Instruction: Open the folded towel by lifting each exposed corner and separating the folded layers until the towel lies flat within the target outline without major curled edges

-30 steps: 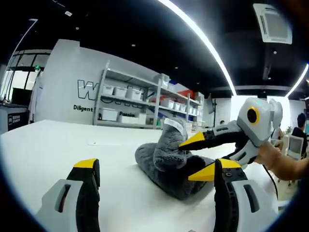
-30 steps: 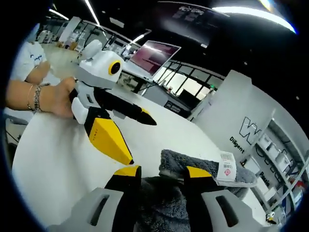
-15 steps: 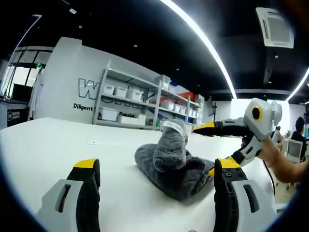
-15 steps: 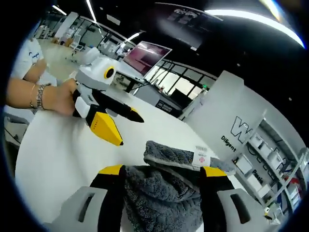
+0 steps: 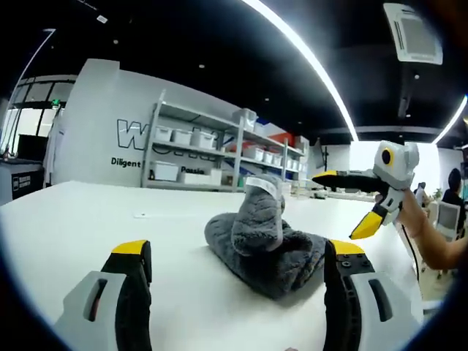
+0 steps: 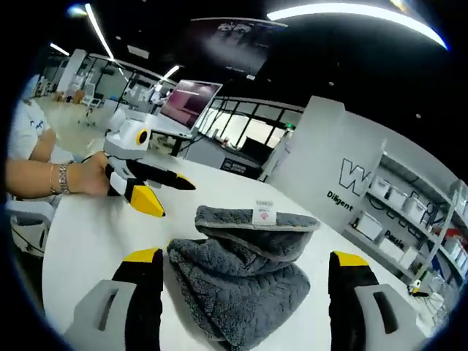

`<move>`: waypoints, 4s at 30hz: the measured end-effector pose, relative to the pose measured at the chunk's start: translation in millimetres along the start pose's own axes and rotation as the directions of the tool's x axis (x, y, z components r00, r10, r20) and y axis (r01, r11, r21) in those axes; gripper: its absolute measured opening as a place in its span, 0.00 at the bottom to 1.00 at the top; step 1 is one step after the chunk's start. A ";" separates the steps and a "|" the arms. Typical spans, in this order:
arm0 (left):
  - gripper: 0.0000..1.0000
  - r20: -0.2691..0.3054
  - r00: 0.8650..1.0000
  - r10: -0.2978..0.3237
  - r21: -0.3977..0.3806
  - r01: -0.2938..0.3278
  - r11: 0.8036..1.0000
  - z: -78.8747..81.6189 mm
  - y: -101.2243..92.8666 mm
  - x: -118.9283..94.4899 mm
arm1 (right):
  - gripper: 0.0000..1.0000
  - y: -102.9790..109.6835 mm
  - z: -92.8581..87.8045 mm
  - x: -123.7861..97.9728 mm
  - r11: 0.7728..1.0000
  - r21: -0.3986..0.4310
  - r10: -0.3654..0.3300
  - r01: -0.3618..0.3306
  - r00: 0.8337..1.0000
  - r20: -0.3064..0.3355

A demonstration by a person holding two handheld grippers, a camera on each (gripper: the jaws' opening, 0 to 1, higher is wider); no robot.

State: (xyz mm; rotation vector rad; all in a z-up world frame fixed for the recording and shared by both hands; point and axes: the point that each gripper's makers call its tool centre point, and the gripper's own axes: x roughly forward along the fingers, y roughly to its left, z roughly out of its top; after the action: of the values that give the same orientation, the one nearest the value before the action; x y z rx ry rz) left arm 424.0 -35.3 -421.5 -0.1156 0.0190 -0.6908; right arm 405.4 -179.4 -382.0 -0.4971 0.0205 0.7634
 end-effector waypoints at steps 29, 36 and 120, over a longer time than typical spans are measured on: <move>0.96 0.004 1.000 -0.021 0.050 0.021 0.999 4.5 -11.9 -3.4 | 0.99 -12.1 -47.8 -38.1 0.978 0.201 -0.066 0.063 0.998 0.012; 0.93 0.017 0.999 -0.040 0.028 0.039 0.999 8.2 -11.1 0.5 | 0.99 -10.9 -44.9 -39.8 0.978 0.203 -0.057 0.055 0.998 0.004; 0.02 -0.038 0.995 0.092 0.504 -0.061 0.862 32.7 -9.2 1.2 | 0.93 2.1 -63.6 -52.2 0.976 0.217 -0.019 0.026 0.999 -0.037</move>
State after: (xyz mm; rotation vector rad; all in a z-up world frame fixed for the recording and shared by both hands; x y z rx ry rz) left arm 420.9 -39.9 -388.0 0.4092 -0.0988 -0.5997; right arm 376.1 -240.3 -429.0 -0.3014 0.1294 0.7205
